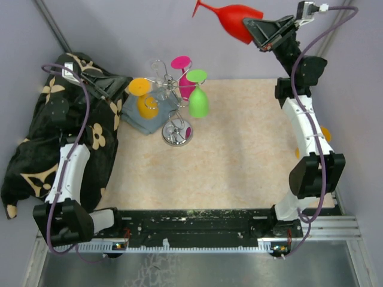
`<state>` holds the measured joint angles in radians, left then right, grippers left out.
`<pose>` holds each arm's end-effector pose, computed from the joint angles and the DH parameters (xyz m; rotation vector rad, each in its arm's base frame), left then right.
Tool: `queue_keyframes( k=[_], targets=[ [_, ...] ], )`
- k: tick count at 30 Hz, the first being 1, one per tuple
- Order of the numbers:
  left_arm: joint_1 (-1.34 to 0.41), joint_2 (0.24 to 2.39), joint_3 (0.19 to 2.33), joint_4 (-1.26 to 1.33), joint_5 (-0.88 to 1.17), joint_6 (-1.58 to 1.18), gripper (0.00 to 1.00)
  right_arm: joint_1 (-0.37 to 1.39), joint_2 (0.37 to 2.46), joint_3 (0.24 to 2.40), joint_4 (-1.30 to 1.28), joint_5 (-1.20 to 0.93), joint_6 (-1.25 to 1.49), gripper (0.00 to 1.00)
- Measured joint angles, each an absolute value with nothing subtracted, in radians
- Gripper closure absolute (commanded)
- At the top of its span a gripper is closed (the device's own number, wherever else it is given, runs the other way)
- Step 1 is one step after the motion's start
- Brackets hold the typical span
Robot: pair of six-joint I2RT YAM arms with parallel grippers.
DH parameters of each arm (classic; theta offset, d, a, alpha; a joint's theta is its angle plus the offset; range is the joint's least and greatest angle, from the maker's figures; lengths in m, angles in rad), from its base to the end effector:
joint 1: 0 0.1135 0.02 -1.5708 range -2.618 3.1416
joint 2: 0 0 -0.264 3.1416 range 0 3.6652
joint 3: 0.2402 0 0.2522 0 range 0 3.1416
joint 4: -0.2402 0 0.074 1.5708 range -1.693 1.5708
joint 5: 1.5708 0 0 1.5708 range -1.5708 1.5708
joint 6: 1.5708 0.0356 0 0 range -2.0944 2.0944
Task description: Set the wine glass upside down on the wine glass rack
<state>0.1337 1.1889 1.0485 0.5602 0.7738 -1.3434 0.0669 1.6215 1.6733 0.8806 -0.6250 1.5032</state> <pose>0.2644 0.0105 0.4241 -0.2521 1.4031 -1.4627 0.3341 0.0433 0.5324 -0.0547 0.9783 1.6586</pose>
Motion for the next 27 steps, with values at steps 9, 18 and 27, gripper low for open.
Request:
queue_keyframes(
  k=[9,18,27],
  targets=[
    [0.112,1.364,1.012,1.134,0.795,-1.787,0.40,0.257,1.664,1.660,1.127,-0.775,1.666,1.00],
    [0.060,1.460,1.012,1.482,0.764,-2.038,0.42,0.417,1.755,1.660,1.204,-0.840,1.679,1.00],
    [0.017,1.499,1.017,1.534,0.711,-2.059,0.48,0.483,1.820,1.662,1.240,-0.849,1.694,1.00]
  ],
)
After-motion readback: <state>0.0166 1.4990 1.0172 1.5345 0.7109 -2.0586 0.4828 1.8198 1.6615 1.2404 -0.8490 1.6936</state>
